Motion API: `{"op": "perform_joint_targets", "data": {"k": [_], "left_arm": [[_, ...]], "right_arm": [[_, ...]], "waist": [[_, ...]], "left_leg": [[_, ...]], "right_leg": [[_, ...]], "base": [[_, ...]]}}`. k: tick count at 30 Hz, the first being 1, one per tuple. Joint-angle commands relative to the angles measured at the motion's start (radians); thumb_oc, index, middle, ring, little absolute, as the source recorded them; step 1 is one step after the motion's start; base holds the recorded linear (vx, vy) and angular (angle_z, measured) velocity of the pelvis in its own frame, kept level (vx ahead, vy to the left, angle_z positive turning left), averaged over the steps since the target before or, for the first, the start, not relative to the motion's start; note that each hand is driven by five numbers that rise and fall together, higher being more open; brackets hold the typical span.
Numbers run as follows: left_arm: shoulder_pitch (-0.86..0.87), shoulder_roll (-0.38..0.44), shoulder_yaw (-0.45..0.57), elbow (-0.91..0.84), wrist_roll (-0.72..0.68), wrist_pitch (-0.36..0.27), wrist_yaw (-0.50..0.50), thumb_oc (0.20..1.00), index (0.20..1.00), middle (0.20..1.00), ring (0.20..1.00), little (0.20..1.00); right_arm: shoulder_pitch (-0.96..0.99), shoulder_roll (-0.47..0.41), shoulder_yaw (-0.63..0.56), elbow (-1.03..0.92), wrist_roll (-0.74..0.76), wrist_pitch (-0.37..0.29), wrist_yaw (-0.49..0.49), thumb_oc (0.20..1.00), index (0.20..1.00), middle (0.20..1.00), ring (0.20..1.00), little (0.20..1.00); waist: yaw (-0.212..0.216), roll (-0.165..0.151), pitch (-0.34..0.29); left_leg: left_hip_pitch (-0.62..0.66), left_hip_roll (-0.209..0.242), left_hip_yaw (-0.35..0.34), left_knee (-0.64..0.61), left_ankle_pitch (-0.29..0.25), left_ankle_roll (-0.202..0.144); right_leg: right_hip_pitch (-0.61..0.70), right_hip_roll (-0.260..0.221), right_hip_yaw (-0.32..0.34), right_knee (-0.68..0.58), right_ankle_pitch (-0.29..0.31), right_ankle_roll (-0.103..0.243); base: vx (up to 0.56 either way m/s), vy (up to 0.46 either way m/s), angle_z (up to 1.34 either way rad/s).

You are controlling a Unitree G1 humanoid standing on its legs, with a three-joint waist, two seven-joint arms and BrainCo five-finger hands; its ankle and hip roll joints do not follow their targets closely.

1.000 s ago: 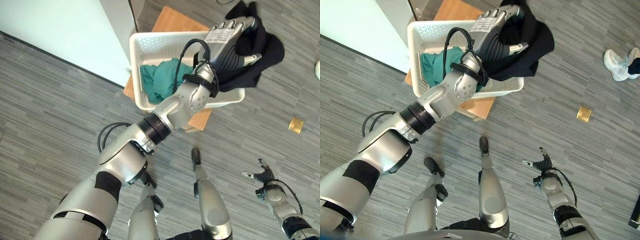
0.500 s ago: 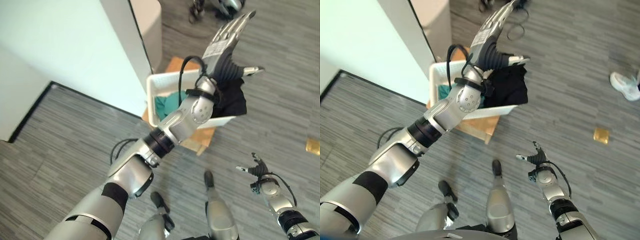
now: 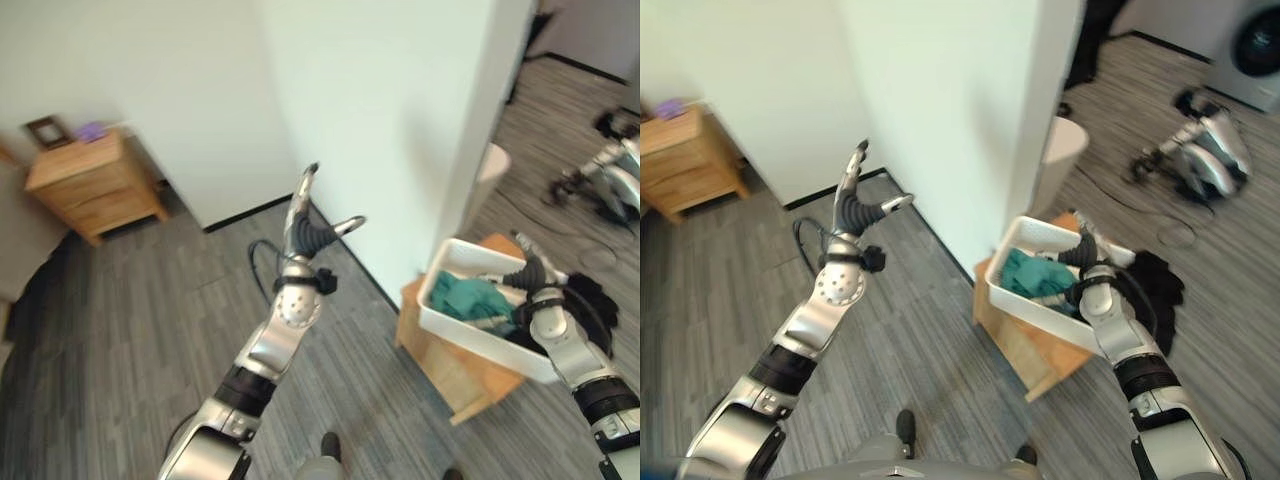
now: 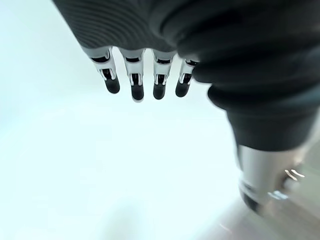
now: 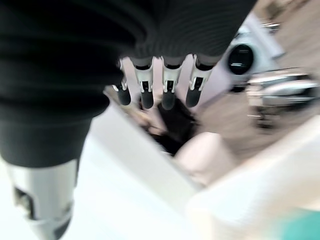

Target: Pick up bed clothes into laundry basket.

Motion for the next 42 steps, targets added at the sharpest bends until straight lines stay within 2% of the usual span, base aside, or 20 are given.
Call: {"op": "perform_joint_targets", "data": {"k": [1, 3, 5, 6, 7, 9, 10, 11, 13, 16, 18, 21, 23, 27, 28, 29, 31, 32, 36, 42], "left_arm": [[-0.012, 0.032, 0.014, -0.030, -0.060, -0.069, -0.052, 1.000, 1.000, 1.000, 1.000, 1.000], [0.131, 0.058, 0.041, -0.041, -0.142, -0.092, -0.121, 1.000, 1.000, 1.000, 1.000, 1.000], [0.243, 0.070, 0.086, -0.056, -0.228, -0.105, -0.141, 1.000, 1.000, 1.000, 1.000, 1.000], [0.252, 0.076, 0.092, -0.060, -0.231, -0.105, -0.144, 1.000, 1.000, 1.000, 1.000, 1.000], [0.282, 0.130, 0.110, -0.055, -0.292, -0.100, -0.182, 1.000, 1.000, 1.000, 1.000, 1.000], [0.342, 0.097, 0.209, -0.091, -0.315, -0.113, -0.131, 1.000, 1.000, 1.000, 1.000, 1.000], [0.361, 0.112, 0.236, -0.120, -0.297, -0.117, -0.124, 1.000, 1.000, 1.000, 1.000, 1.000], [0.364, 0.113, 0.236, -0.122, -0.297, -0.116, -0.124, 1.000, 1.000, 1.000, 1.000, 1.000], [0.347, 0.129, 0.241, -0.189, -0.338, -0.159, -0.129, 1.000, 1.000, 1.000, 1.000, 1.000], [0.331, 0.129, 0.231, -0.176, -0.381, -0.182, -0.141, 1.000, 1.000, 1.000, 1.000, 1.000], [0.317, 0.127, 0.213, -0.162, -0.394, -0.193, -0.144, 1.000, 1.000, 1.000, 1.000, 1.000], [0.267, 0.128, 0.168, -0.098, -0.429, -0.201, -0.167, 1.000, 1.000, 1.000, 1.000, 1.000], [0.275, 0.147, 0.175, -0.083, -0.449, -0.205, -0.177, 1.000, 1.000, 1.000, 1.000, 1.000], [0.333, 0.137, 0.216, -0.045, -0.446, -0.210, -0.180, 1.000, 1.000, 1.000, 1.000, 1.000], [0.347, 0.126, 0.224, -0.036, -0.448, -0.209, -0.183, 1.000, 1.000, 1.000, 1.000, 1.000], [0.346, 0.114, 0.221, -0.032, -0.448, -0.200, -0.175, 1.000, 1.000, 1.000, 1.000, 1.000], [0.321, 0.091, 0.219, -0.017, -0.469, -0.192, -0.168, 1.000, 1.000, 1.000, 1.000, 1.000], [0.341, 0.101, 0.224, -0.024, -0.467, -0.189, -0.183, 1.000, 1.000, 1.000, 1.000, 1.000], [0.366, 0.097, 0.212, -0.008, -0.462, -0.176, -0.218, 1.000, 1.000, 1.000, 1.000, 1.000], [0.377, 0.116, 0.161, 0.034, -0.432, -0.147, -0.286, 1.000, 1.000, 1.000, 1.000, 1.000]], "right_arm": [[-0.119, -0.010, -0.061, -0.019, 0.000, -0.072, -0.080, 1.000, 1.000, 1.000, 1.000, 1.000], [-0.106, 0.023, -0.075, -0.059, -0.002, -0.071, -0.080, 1.000, 1.000, 1.000, 1.000, 1.000], [-0.100, 0.130, -0.005, -0.104, -0.018, -0.081, -0.037, 1.000, 1.000, 1.000, 1.000, 1.000], [-0.099, 0.138, 0.000, -0.104, -0.022, -0.080, -0.038, 1.000, 1.000, 1.000, 1.000, 1.000], [-0.298, -0.092, -0.111, -0.188, 0.168, -0.093, 0.036, 1.000, 1.000, 1.000, 1.000, 1.000], [0.028, 0.044, -0.126, -0.447, 0.212, -0.162, 0.081, 1.000, 1.000, 1.000, 1.000, 1.000], [0.141, 0.101, -0.108, -0.511, 0.219, -0.179, 0.146, 1.000, 1.000, 1.000, 1.000, 1.000], [0.145, 0.103, -0.108, -0.514, 0.219, -0.177, 0.147, 1.000, 1.000, 1.000, 1.000, 1.000], [0.294, 0.166, -0.108, -0.562, 0.182, -0.184, 0.184, 1.000, 1.000, 1.000, 1.000, 1.000], [0.289, 0.191, -0.090, -0.508, 0.186, -0.174, 0.170, 1.000, 1.000, 1.000, 1.000, 1.000], [0.270, 0.211, -0.062, -0.467, 0.182, -0.161, 0.160, 1.000, 1.000, 1.000, 1.000, 1.000], [0.290, 0.230, -0.031, -0.377, 0.223, -0.140, 0.159, 1.000, 1.000, 1.000, 1.000, 1.000], [0.287, 0.234, -0.024, -0.350, 0.225, -0.132, 0.164, 1.000, 1.000, 1.000, 1.000, 1.000], [0.253, 0.260, -0.003, -0.271, 0.217, -0.121, 0.173, 1.000, 1.000, 1.000, 1.000, 1.000], [0.256, 0.261, -0.003, -0.264, 0.215, -0.122, 0.175, 1.000, 1.000, 1.000, 1.000, 1.000], [0.260, 0.261, -0.005, -0.257, 0.215, -0.123, 0.175, 1.000, 1.000, 1.000, 1.000, 1.000], [0.250, 0.251, -0.016, -0.240, 0.200, -0.112, 0.161, 1.000, 1.000, 1.000, 1.000, 1.000], [0.241, 0.246, -0.022, -0.261, 0.192, -0.100, 0.151, 1.000, 1.000, 1.000, 1.000, 1.000], [0.261, 0.254, -0.040, -0.294, 0.182, -0.102, 0.169, 1.000, 1.000, 1.000, 1.000, 1.000], [0.265, 0.280, -0.040, -0.321, 0.188, -0.111, 0.197, 1.000, 1.000, 1.000, 1.000, 1.000]], "waist": [[0.005, -0.015, 0.008], [0.009, -0.034, 0.003], [0.059, -0.031, -0.012], [0.050, -0.040, -0.016], [0.069, -0.076, -0.041], [0.010, -0.072, 0.007], [-0.014, -0.070, 0.028], [-0.014, -0.074, 0.025], [-0.101, -0.060, 0.054], [-0.123, -0.055, 0.057], [-0.144, -0.060, 0.055], [-0.188, -0.077, 0.057], [-0.170, -0.080, 0.060], [-0.142, -0.073, 0.049], [-0.142, -0.071, 0.047], [-0.159, -0.072, 0.060], [-0.229, -0.085, 0.051], [-0.231, -0.091, 0.054], [-0.223, -0.085, 0.040], [-0.240, -0.077, 0.018]], "left_leg": [[0.062, 0.153, 0.289, 0.082, -0.036, -0.052], [0.049, 0.222, 0.444, 0.203, -0.023, -0.033], [0.044, 0.176, 0.370, 0.141, -0.059, -0.010], [0.045, 0.164, 0.369, 0.130, -0.056, -0.005], [0.049, 0.141, 0.345, 0.101, -0.063, -0.002], [0.095, 0.062, 0.312, 0.022, -0.093, 0.033], [0.094, 0.035, 0.263, 0.014, -0.113, 0.044], [0.092, 0.032, 0.263, 0.013, -0.114, 0.045], [0.037, -0.009, 0.016, -0.002, -0.138, 0.039], [0.008, -0.035, -0.108, -0.002, -0.155, 0.028], [0.002, -0.063, -0.219, -0.002, -0.177, 0.021], [0.000, -0.161, -0.491, -0.002, -0.186, 0.032], [0.019, -0.165, -0.539, -0.002, -0.185, 0.020], [0.050, -0.127, -0.514, -0.002, -0.177, -0.012], [0.053, -0.112, -0.453, -0.002, -0.166, -0.017], [0.031, -0.069, -0.315, 0.029, -0.125, -0.035], [0.041, 0.049, 0.089, 0.106, -0.137, -0.047], [0.029, 0.040, 0.131, 0.213, -0.175, -0.040], [0.023, -0.002, 0.047, 0.184, -0.220, -0.025], [0.099, -0.043, 0.008, -0.002, -0.181, 0.005]], "right_leg": [[-0.022, -0.011, -0.090, 0.012, -0.102, -0.008], [0.037, -0.023, -0.194, 0.024, -0.101, -0.032], [0.050, -0.045, -0.230, 0.101, -0.093, -0.022], [0.046, -0.058, -0.235, 0.115, -0.098, -0.017], [0.042, -0.078, -0.247, 0.193, -0.099, -0.008], [-0.021, -0.173, -0.174, 0.381, -0.032, 0.031], [-0.059, -0.199, -0.092, 0.475, 0.008, 0.055], [-0.061, -0.202, -0.092, 0.478, 0.006, 0.056], [-0.263, 0.026, 0.315, 0.471, -0.176, 0.012], [-0.278, 0.034, 0.397, 0.352, -0.205, -0.008], [-0.303, 0.053, 0.539, 0.248, -0.196, -0.019], [-0.347, 0.209, 1.012, 0.140, -0.158, -0.015], [-0.326, 0.171, 0.935, 0.111, -0.118, -0.034], [-0.217, 0.096, 0.747, 0.012, -0.080, -0.038], [-0.199, 0.086, 0.712, 0.012, -0.088, -0.035], [-0.187, 0.063, 0.670, 0.012, -0.092, -0.030], [-0.186, 0.012, 0.529, 0.012, -0.096, -0.016], [-0.169, 0.015, 0.512, 0.012, -0.088, -0.035], [-0.158, 0.014, 0.475, 0.012, -0.092, -0.039], [-0.181, 0.010, 0.455, 0.077, -0.071, -0.021]], "base": [[-0.09, -0.038, 2.15], [0.09, 0.027, 2.76], [0.13, 0.248, 1.85], [0.19, 0.232, 0.50], [0.17, 0.128, 0.52], [0.19, 0.235, 1.09], [0.09, 0.183, 1.47], [0.01, 0.158, 1.31], [0.12, 0.125, 1.36], [0.27, -0.102, 2.58], [0.37, -0.189, 1.94], [0.39, -0.158, 2.44], [0.24, -0.317, 2.96], [0.16, -0.240, 1.81], [0.06, -0.082, 1.07], [-0.04, -0.010, 1.11], [-0.19, -0.055, 1.64], [-0.15, -0.099, 1.97], [0.01, -0.014, 0.78], [0.07, 0.129, 0.57]]}}
